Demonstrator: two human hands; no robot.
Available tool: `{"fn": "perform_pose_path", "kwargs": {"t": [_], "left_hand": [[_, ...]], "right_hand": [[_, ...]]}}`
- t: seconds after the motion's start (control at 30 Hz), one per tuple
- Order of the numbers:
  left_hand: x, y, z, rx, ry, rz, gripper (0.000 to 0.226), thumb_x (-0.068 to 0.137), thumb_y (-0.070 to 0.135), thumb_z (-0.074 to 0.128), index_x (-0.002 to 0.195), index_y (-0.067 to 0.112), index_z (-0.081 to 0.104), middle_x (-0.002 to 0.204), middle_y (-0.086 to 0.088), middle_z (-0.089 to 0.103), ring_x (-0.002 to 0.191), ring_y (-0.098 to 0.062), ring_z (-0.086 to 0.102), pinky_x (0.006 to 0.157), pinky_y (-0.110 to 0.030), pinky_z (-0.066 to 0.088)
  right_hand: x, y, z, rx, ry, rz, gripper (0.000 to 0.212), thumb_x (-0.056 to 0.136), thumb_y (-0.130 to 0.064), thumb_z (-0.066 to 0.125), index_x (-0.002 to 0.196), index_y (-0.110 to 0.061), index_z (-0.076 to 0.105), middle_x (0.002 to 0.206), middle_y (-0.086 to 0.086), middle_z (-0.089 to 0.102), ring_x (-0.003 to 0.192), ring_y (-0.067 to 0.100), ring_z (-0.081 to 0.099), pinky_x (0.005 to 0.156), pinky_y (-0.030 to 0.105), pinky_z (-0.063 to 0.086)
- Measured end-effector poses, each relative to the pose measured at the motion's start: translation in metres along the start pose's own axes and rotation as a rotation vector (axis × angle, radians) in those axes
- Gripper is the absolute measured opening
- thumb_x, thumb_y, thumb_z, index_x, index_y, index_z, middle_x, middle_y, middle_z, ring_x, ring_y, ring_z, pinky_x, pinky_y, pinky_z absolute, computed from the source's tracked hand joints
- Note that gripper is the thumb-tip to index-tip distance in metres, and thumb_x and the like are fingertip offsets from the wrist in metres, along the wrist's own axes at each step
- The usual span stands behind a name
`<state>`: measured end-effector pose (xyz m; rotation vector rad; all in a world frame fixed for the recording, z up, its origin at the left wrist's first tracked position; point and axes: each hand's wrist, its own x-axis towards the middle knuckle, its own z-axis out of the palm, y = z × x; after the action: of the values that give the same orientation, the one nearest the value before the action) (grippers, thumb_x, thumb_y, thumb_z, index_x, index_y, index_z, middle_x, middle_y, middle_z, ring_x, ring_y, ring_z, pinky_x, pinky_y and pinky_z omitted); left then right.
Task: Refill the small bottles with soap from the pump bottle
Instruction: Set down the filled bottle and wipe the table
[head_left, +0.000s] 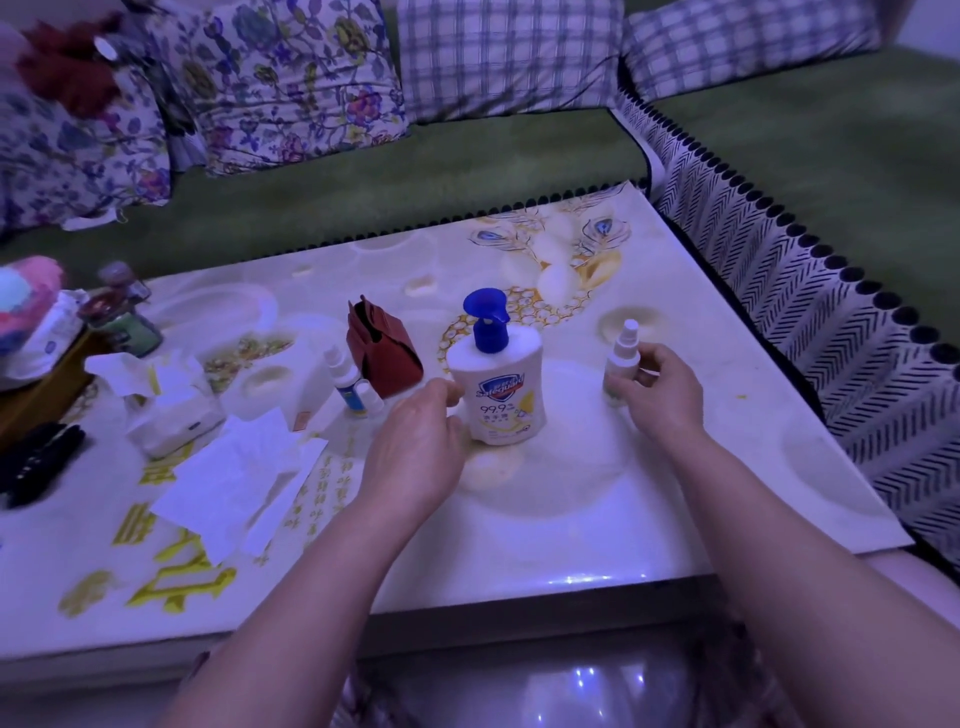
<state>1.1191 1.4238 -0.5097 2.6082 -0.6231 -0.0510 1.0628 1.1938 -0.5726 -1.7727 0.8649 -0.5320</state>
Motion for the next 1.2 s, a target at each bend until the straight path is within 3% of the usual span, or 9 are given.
{"fn": "perform_pose_path", "kwargs": {"t": [0.27, 0.43, 0.53, 0.63, 0.73, 0.87, 0.93, 1.03, 1.2], "left_hand": [[-0.003, -0.007, 0.002, 0.011, 0.0, -0.039, 0.024, 0.092, 0.012, 0.046, 0.112, 0.019, 0.057, 0.117, 0.003, 0.062, 0.106, -0.02, 0.055, 0.081, -0.032, 0.043], [-0.007, -0.01, -0.002, 0.011, 0.01, -0.045, 0.023, 0.093, 0.015, 0.048, 0.114, 0.021, 0.056, 0.118, 0.005, 0.062, 0.105, -0.019, 0.056, 0.08, -0.031, 0.042], [-0.01, -0.012, -0.005, 0.013, 0.018, -0.052, 0.023, 0.094, 0.016, 0.047, 0.114, 0.021, 0.056, 0.119, 0.006, 0.062, 0.105, -0.019, 0.057, 0.08, -0.032, 0.043], [-0.011, -0.018, -0.005, 0.026, 0.018, -0.072, 0.022, 0.093, 0.015, 0.047, 0.112, 0.02, 0.057, 0.118, 0.005, 0.063, 0.106, -0.02, 0.057, 0.082, -0.034, 0.045], [-0.014, -0.03, -0.002, 0.005, -0.006, -0.141, 0.021, 0.093, 0.014, 0.047, 0.109, 0.019, 0.058, 0.116, 0.004, 0.063, 0.105, -0.021, 0.057, 0.083, -0.035, 0.047], [-0.019, -0.05, -0.002, -0.026, -0.023, -0.237, 0.02, 0.091, 0.014, 0.048, 0.106, 0.02, 0.06, 0.115, 0.004, 0.064, 0.106, -0.02, 0.058, 0.085, -0.034, 0.047], [-0.019, -0.059, -0.003, -0.037, -0.02, -0.27, 0.021, 0.09, 0.015, 0.049, 0.105, 0.021, 0.061, 0.115, 0.004, 0.064, 0.106, -0.021, 0.058, 0.086, -0.035, 0.047], [-0.015, -0.07, -0.008, -0.05, 0.026, -0.302, 0.022, 0.088, 0.016, 0.051, 0.106, 0.02, 0.062, 0.113, 0.002, 0.065, 0.104, -0.023, 0.059, 0.085, -0.035, 0.048], [-0.003, -0.08, -0.017, -0.088, 0.123, -0.366, 0.028, 0.089, 0.014, 0.043, 0.116, 0.016, 0.052, 0.111, -0.002, 0.061, 0.104, -0.028, 0.057, 0.082, -0.04, 0.05]], "right_hand": [[-0.003, 0.003, 0.003, -0.046, -0.018, -0.023, 0.038, 0.083, -0.013, 0.061, 0.119, -0.025, 0.058, 0.094, -0.007, 0.062, 0.094, 0.017, 0.061, 0.076, 0.024, 0.038], [-0.005, 0.006, 0.006, -0.086, -0.031, 0.032, 0.07, 0.08, -0.009, 0.065, 0.143, -0.023, 0.038, 0.13, -0.001, 0.058, 0.119, 0.02, 0.055, 0.092, 0.028, 0.04], [-0.009, 0.005, 0.007, -0.098, -0.007, 0.071, 0.076, 0.08, -0.011, 0.067, 0.146, -0.02, 0.03, 0.139, 0.002, 0.05, 0.124, 0.02, 0.051, 0.096, 0.031, 0.039], [-0.02, 0.002, 0.008, -0.112, 0.075, 0.078, 0.071, 0.079, -0.014, 0.067, 0.142, -0.016, 0.033, 0.136, 0.004, 0.047, 0.12, 0.019, 0.053, 0.089, 0.03, 0.039], [-0.036, 0.003, 0.011, -0.12, 0.099, 0.061, 0.051, 0.078, -0.013, 0.066, 0.126, -0.014, 0.047, 0.124, 0.006, 0.051, 0.102, 0.016, 0.057, 0.079, 0.026, 0.037], [-0.062, 0.002, 0.022, -0.099, -0.077, -0.023, 0.018, 0.079, -0.013, 0.066, 0.092, -0.026, 0.064, 0.092, -0.002, 0.067, 0.076, 0.009, 0.058, 0.082, 0.029, 0.048], [-0.073, -0.001, 0.031, -0.082, -0.19, -0.089, 0.018, 0.081, -0.011, 0.066, 0.083, -0.029, 0.067, 0.082, -0.008, 0.068, 0.072, 0.002, 0.06, 0.077, 0.022, 0.049], [-0.086, -0.01, 0.048, -0.102, -0.292, -0.17, 0.02, 0.083, -0.009, 0.065, 0.085, -0.027, 0.072, 0.08, -0.01, 0.067, 0.069, -0.006, 0.056, 0.063, 0.004, 0.04], [-0.098, -0.025, 0.067, -0.175, -0.422, -0.235, 0.028, 0.084, -0.001, 0.057, 0.097, -0.02, 0.074, 0.089, -0.007, 0.07, 0.082, 0.003, 0.06, 0.069, -0.001, 0.038]]}}
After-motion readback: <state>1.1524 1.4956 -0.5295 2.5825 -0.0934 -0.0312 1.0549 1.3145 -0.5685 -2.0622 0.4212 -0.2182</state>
